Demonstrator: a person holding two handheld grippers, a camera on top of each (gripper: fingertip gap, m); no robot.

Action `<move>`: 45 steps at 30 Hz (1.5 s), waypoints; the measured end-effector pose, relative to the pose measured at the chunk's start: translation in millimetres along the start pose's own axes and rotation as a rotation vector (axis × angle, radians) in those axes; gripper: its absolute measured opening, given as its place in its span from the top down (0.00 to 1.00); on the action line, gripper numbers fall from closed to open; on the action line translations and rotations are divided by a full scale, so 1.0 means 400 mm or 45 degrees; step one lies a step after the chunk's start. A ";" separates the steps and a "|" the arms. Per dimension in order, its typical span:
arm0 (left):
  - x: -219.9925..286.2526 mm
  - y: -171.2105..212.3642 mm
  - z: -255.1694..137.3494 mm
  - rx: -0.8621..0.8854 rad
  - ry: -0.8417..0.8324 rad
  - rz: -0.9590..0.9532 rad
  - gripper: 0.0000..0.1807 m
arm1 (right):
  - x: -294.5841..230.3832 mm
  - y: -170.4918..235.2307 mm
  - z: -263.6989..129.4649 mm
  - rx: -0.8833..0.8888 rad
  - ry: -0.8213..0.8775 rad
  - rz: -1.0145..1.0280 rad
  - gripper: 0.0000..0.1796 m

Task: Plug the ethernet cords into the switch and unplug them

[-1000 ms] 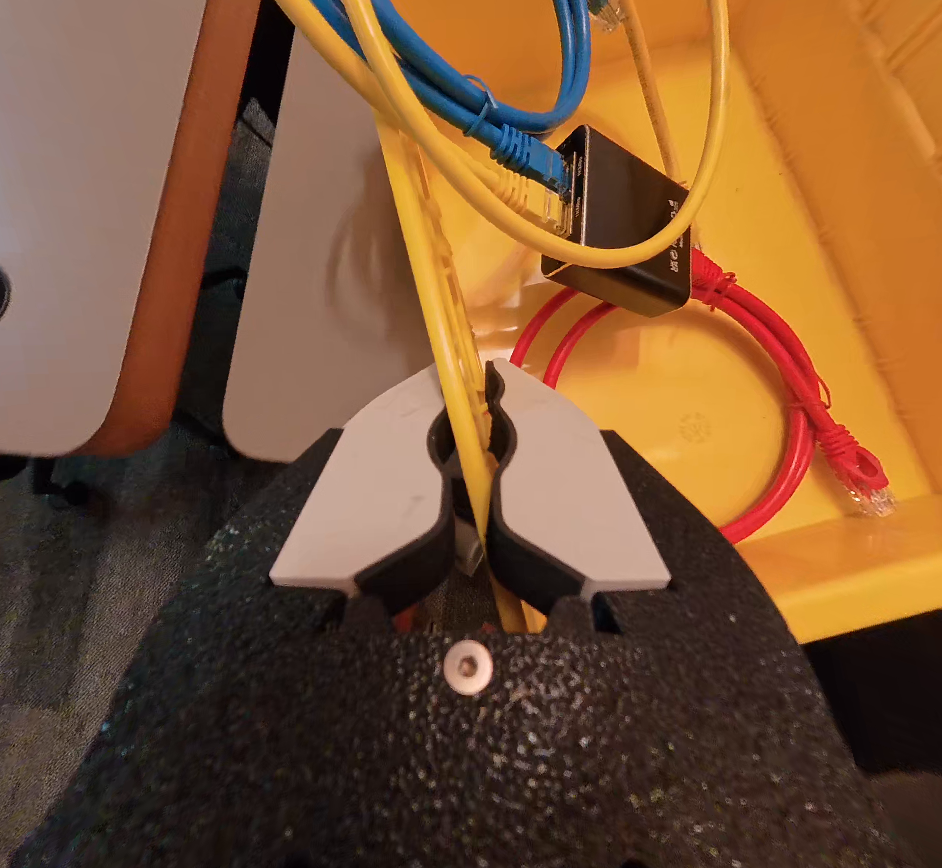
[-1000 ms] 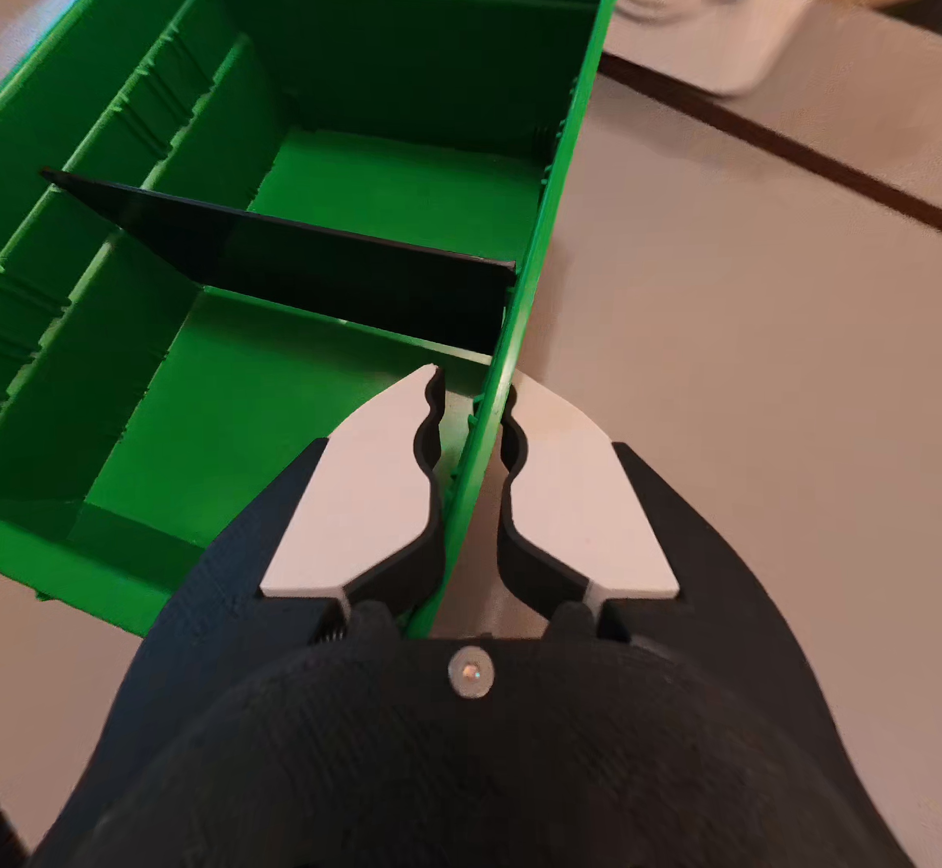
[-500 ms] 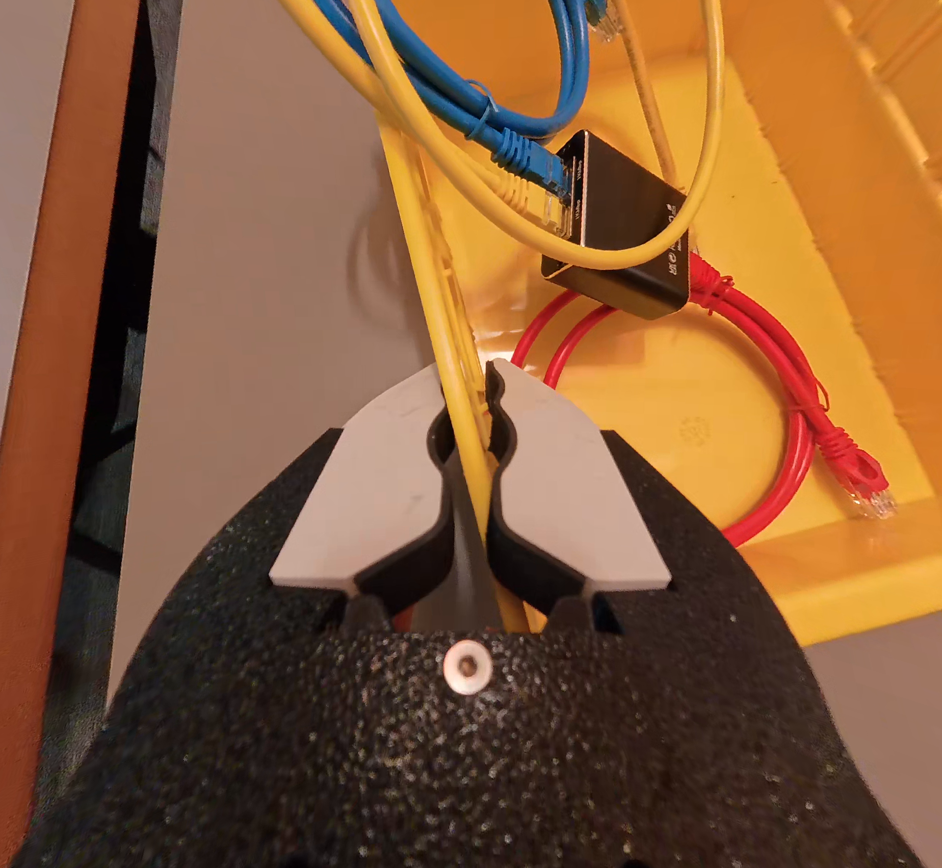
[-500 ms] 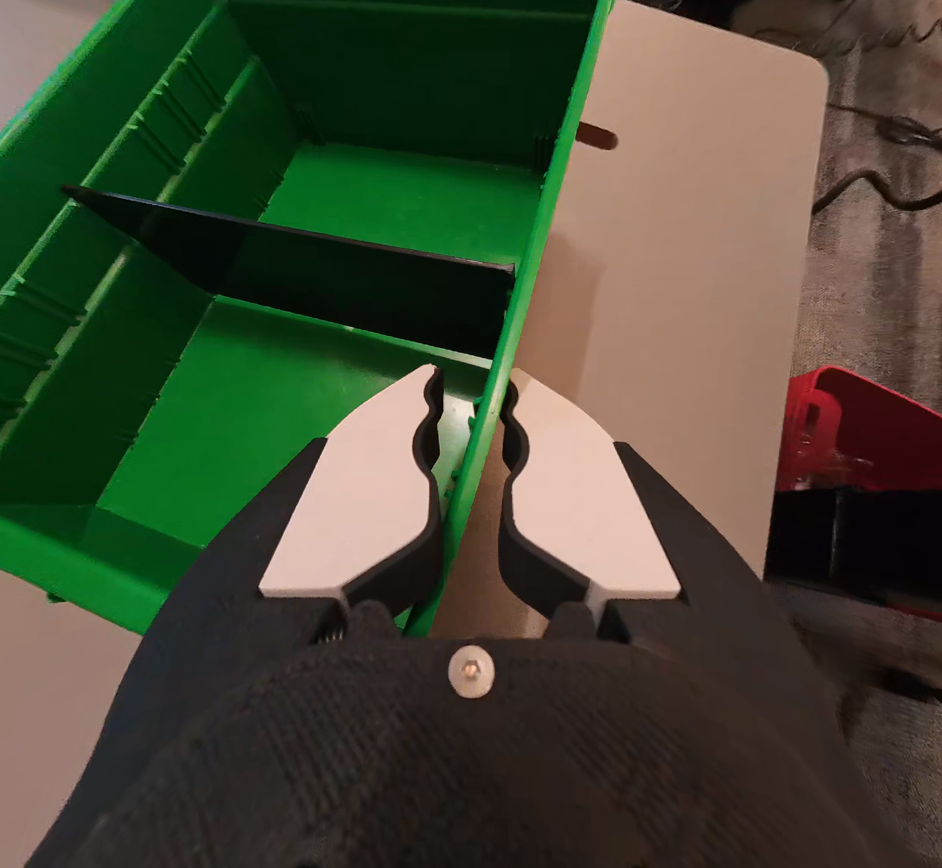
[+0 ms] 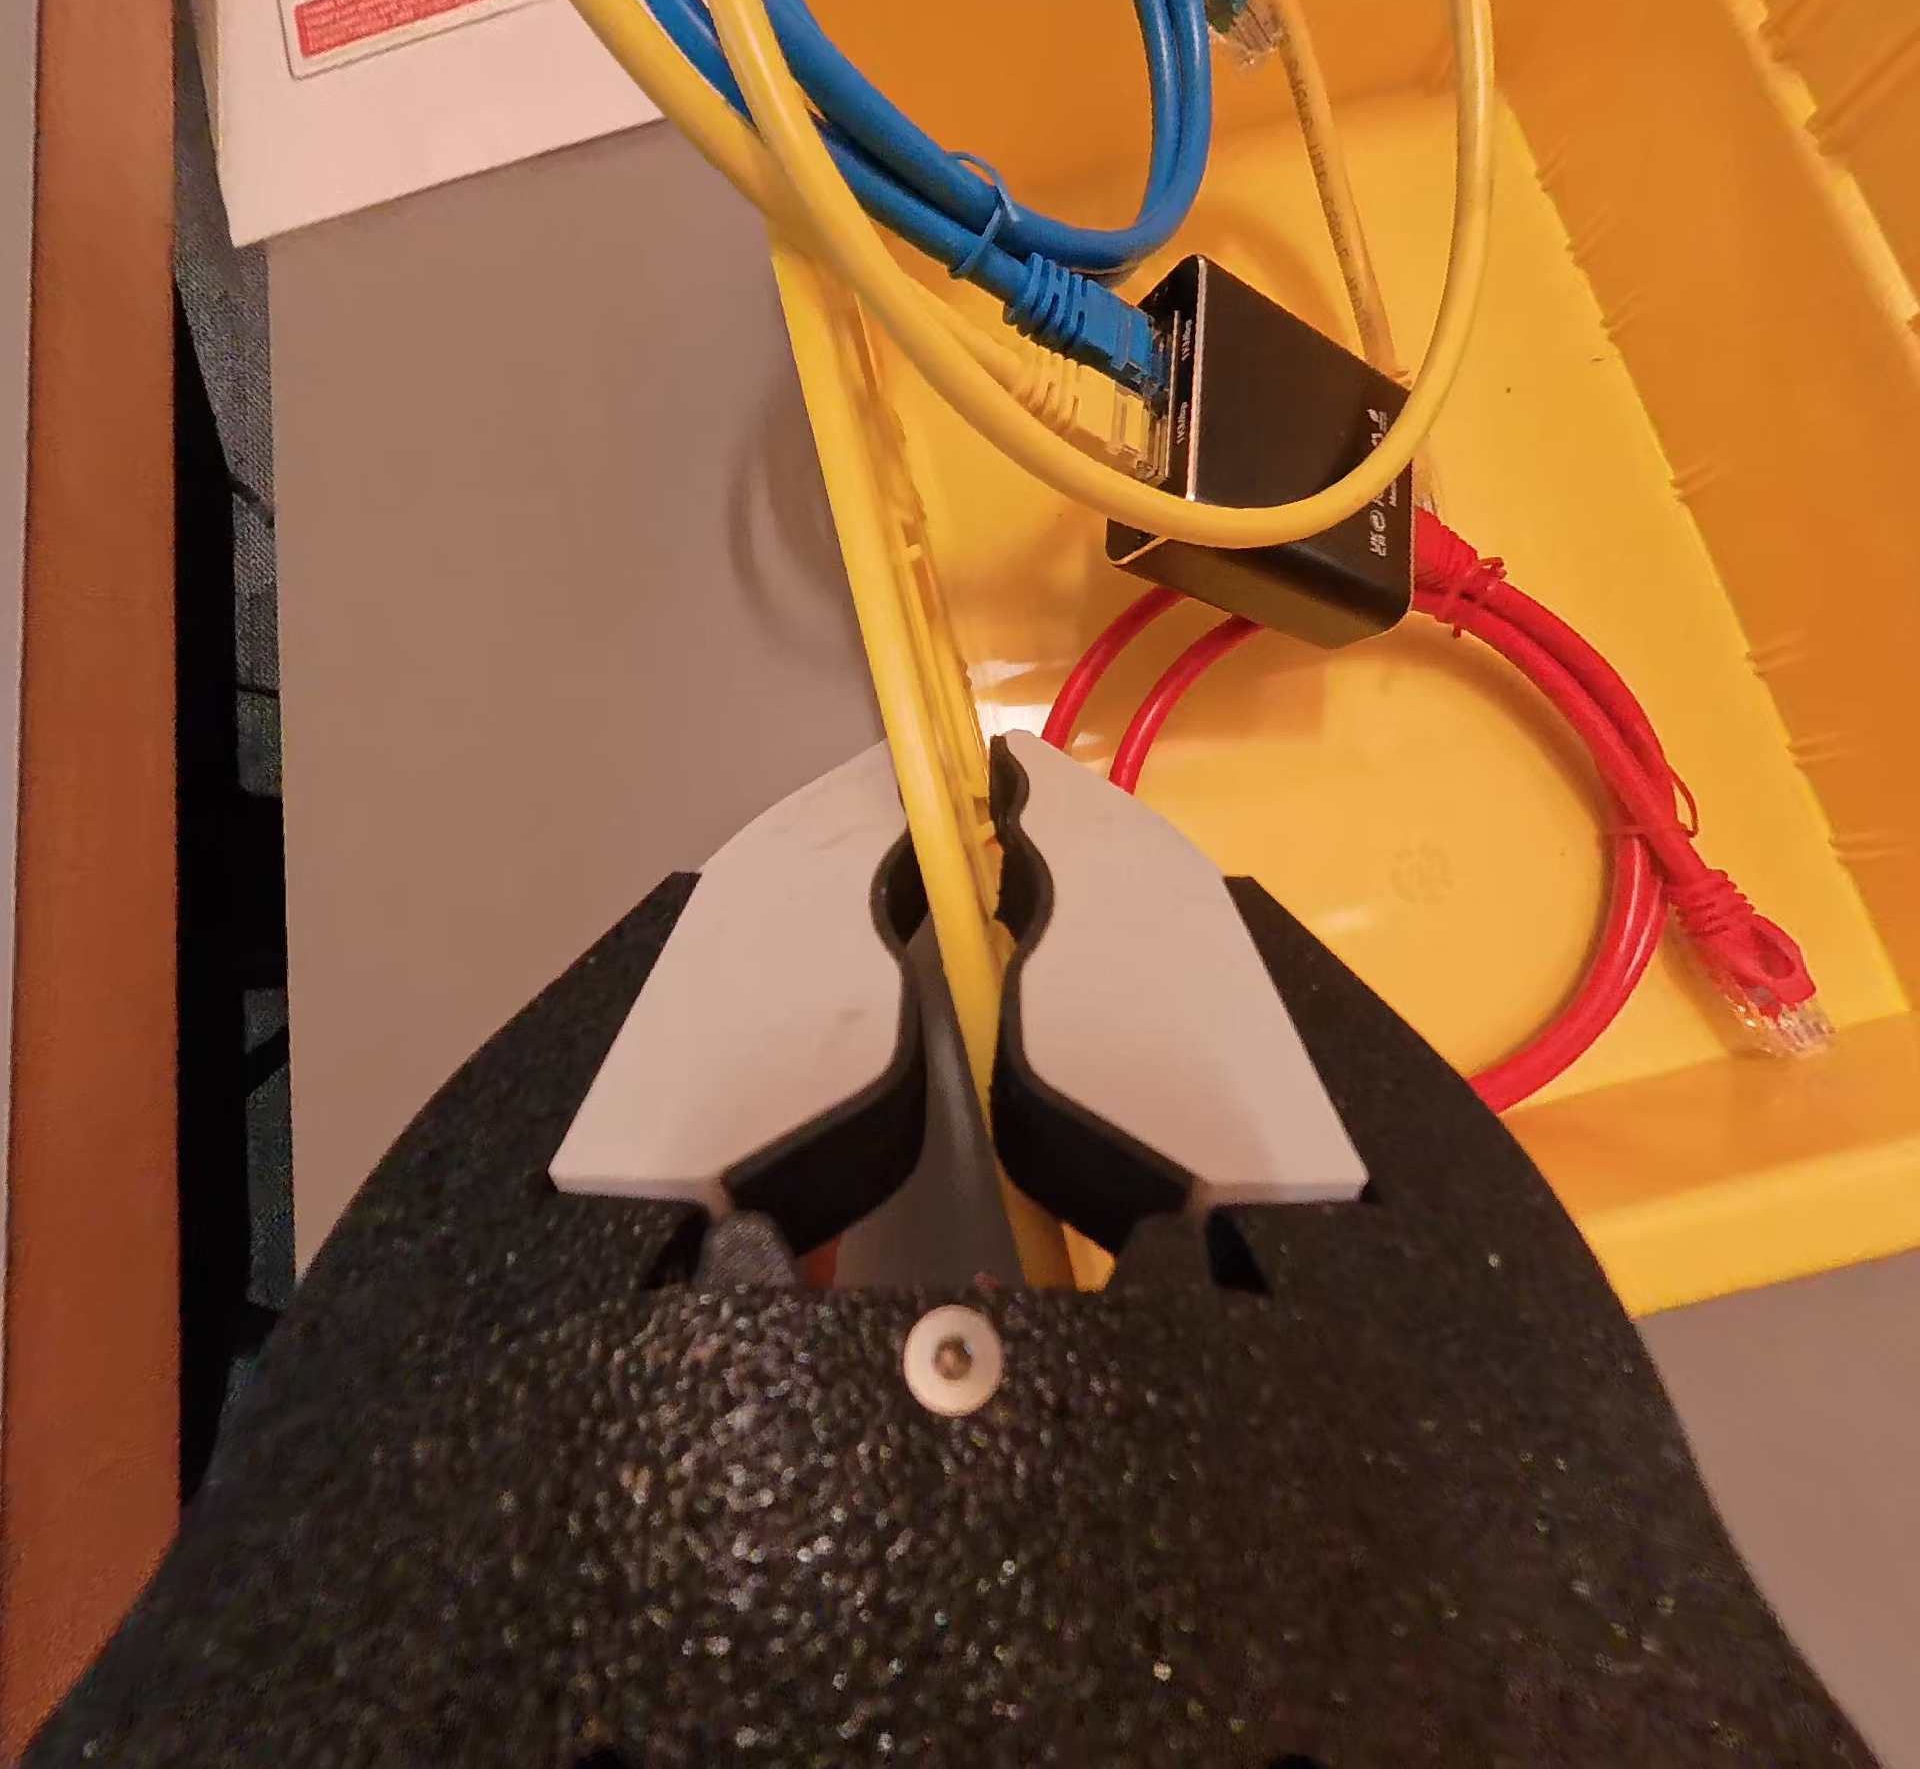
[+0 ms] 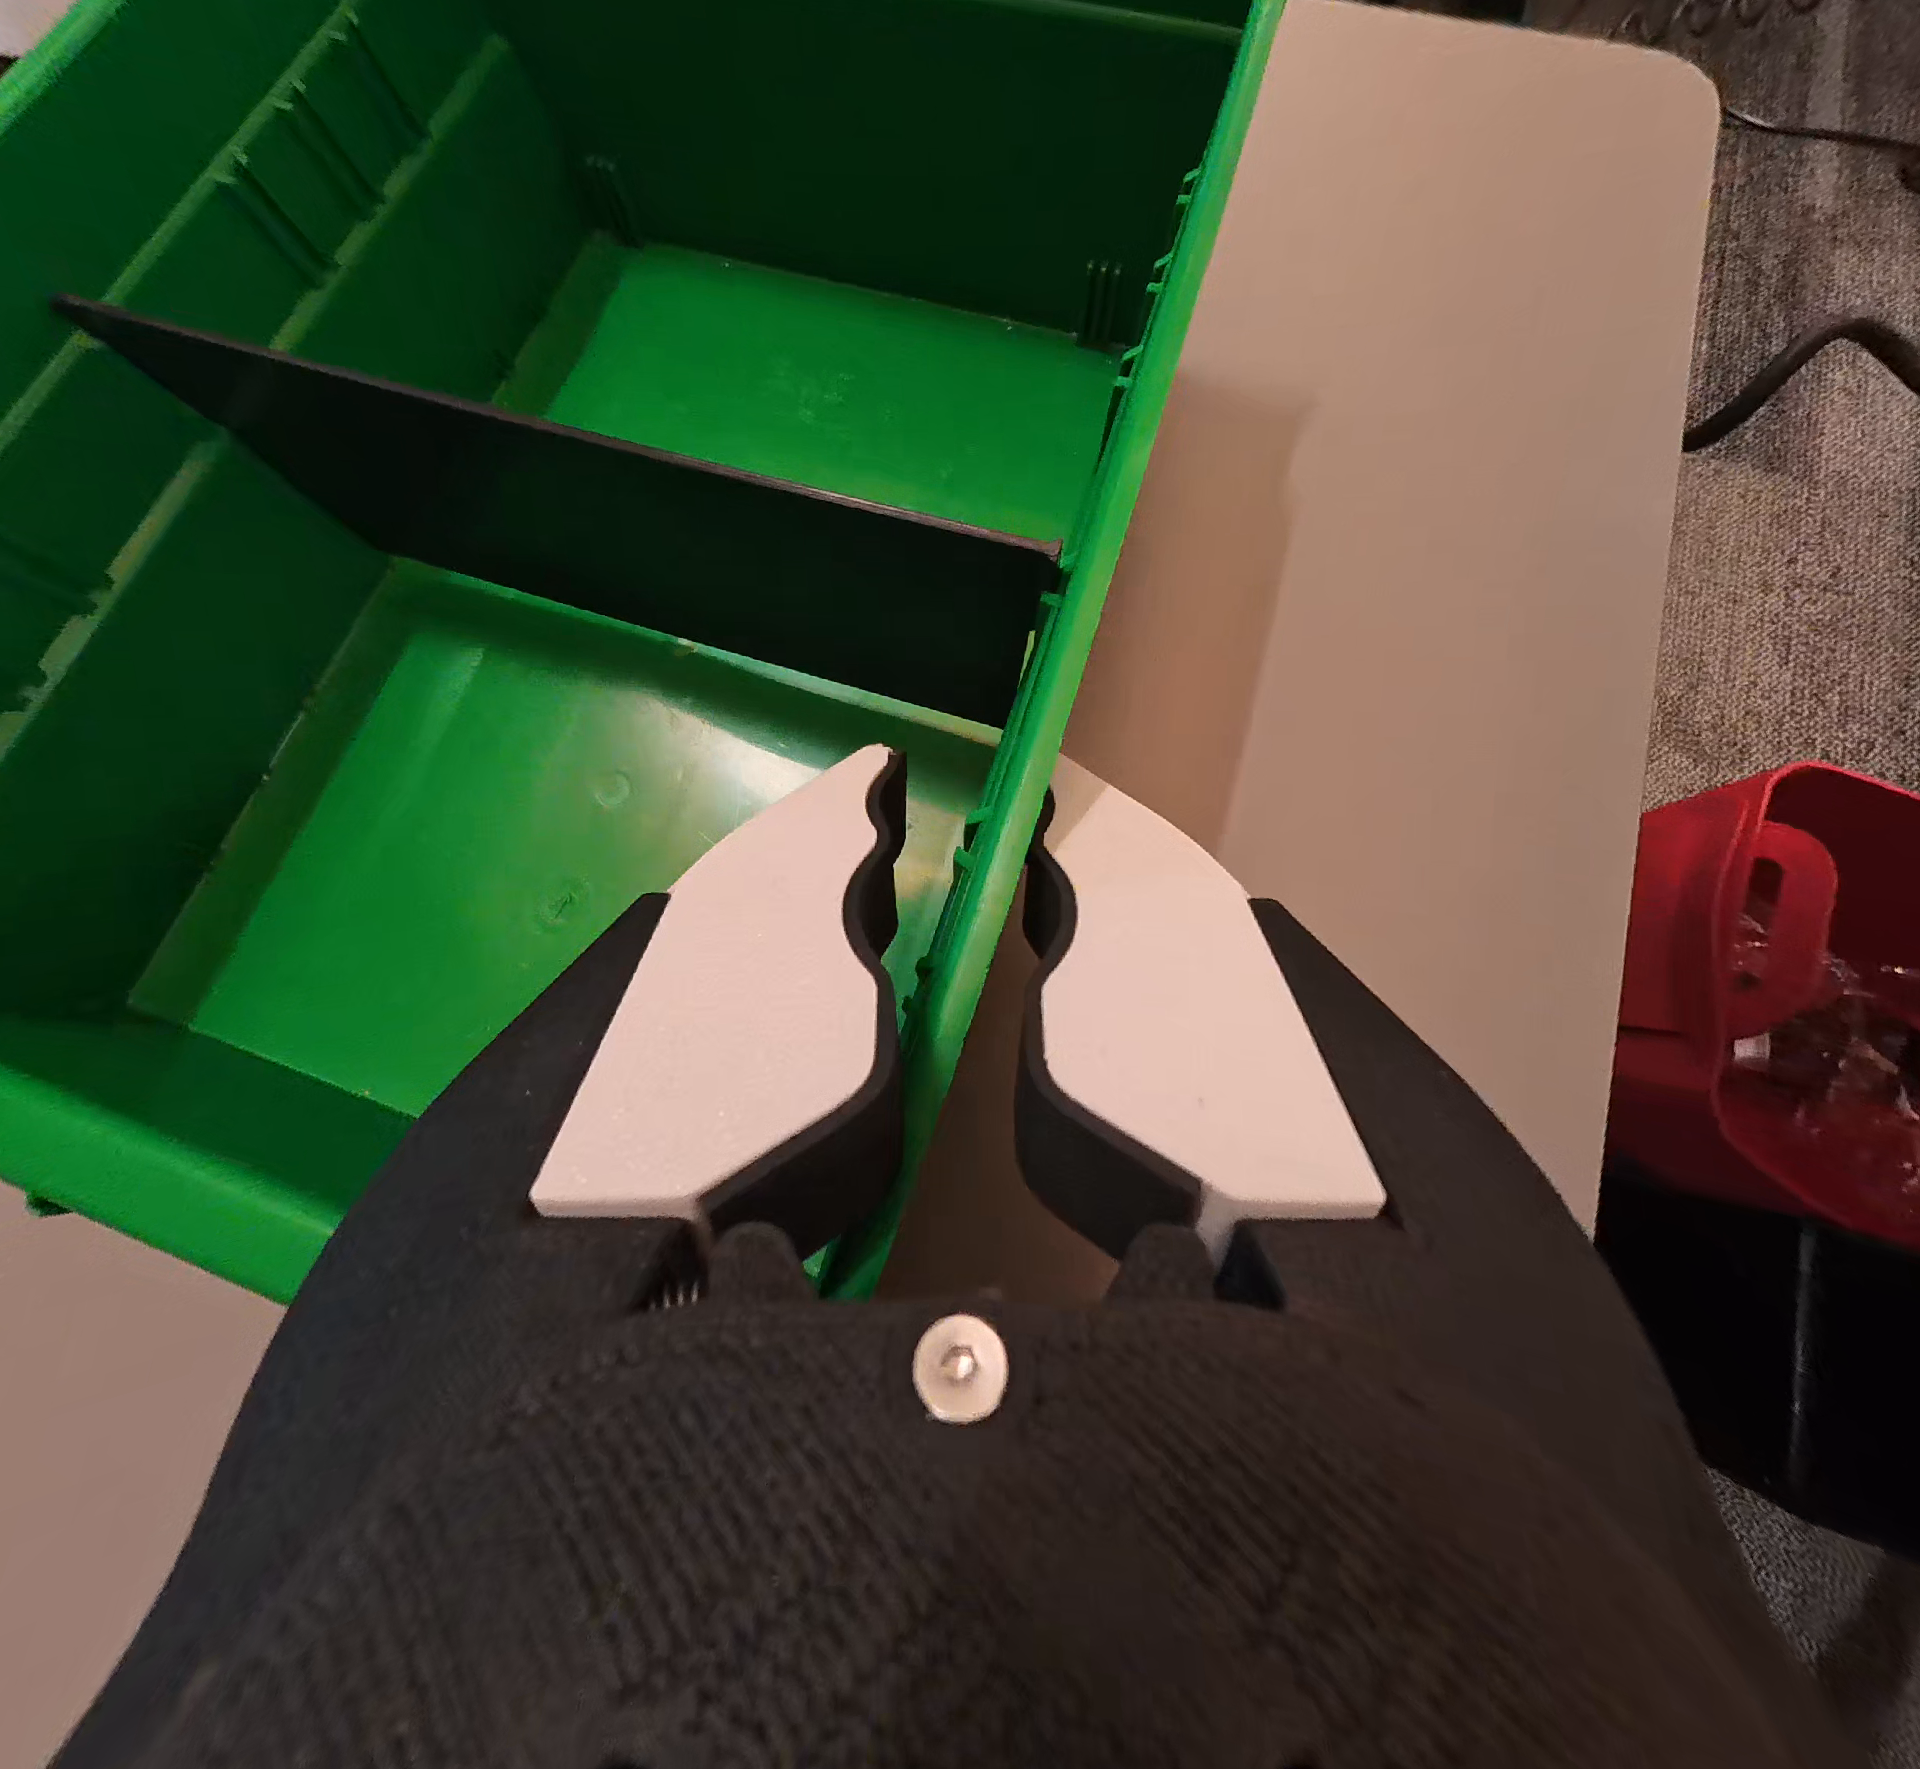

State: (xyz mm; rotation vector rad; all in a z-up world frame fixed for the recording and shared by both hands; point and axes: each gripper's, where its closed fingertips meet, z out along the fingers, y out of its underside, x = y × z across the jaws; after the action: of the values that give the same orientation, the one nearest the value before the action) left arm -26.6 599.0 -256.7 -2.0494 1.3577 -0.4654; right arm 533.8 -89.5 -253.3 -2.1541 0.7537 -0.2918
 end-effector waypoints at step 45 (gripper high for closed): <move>0.259 -0.182 -0.082 0.130 0.272 -0.685 0.58 | -0.961 -0.200 -0.283 0.834 -0.547 -0.402 0.43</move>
State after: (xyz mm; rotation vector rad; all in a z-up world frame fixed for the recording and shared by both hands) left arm 46.3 514.3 -188.7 -2.3181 0.8520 -0.9863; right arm 211.8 111.1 -101.8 -1.6102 0.0449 -0.1901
